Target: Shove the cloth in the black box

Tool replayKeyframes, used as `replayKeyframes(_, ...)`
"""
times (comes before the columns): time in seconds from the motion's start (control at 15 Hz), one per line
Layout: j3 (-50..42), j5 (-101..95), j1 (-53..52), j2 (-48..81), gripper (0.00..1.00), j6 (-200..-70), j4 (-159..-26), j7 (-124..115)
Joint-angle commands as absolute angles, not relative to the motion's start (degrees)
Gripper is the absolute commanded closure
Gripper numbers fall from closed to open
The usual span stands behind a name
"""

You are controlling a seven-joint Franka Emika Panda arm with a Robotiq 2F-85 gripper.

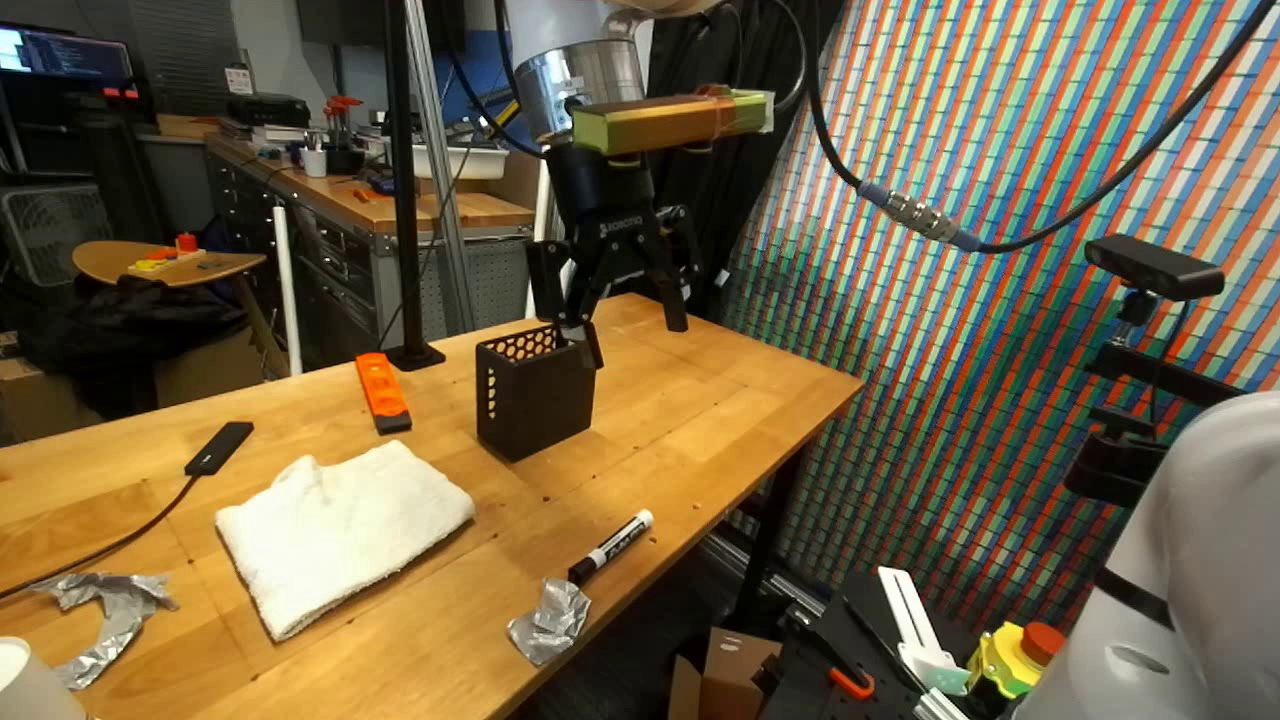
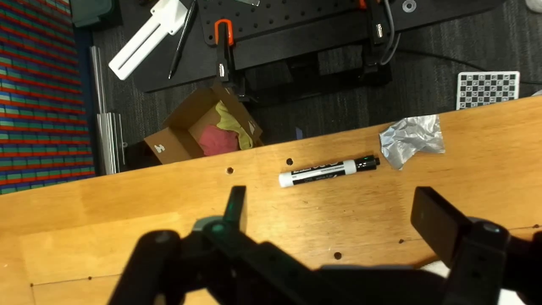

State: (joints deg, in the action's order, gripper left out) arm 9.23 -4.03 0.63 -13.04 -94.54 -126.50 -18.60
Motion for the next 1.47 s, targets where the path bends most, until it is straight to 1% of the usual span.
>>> replayKeyframes(0.0, 8.79, -1.39, -2.76, -12.53, 0.00, -97.52, -125.69, -14.84)
replayKeyframes(0.2, 8.98, 2.83, -5.27, -11.83, 0.00, -103.16, -125.47, -11.24)
replayKeyframes(0.47, 9.35, 7.14, -7.75, -9.81, 0.00, -113.99, -124.83, -8.03)
replayKeyframes(0.73, 10.19, 7.06, -9.45, -5.49, 0.00, -124.11, -123.15, -6.04)
replayKeyframes(1.07, 11.83, 3.06, -11.10, 2.68, 0.00, -133.73, -120.84, -5.02)
replayKeyframes(1.4, 11.20, -7.33, -12.83, 12.89, 0.00, -142.21, -118.02, -6.56)
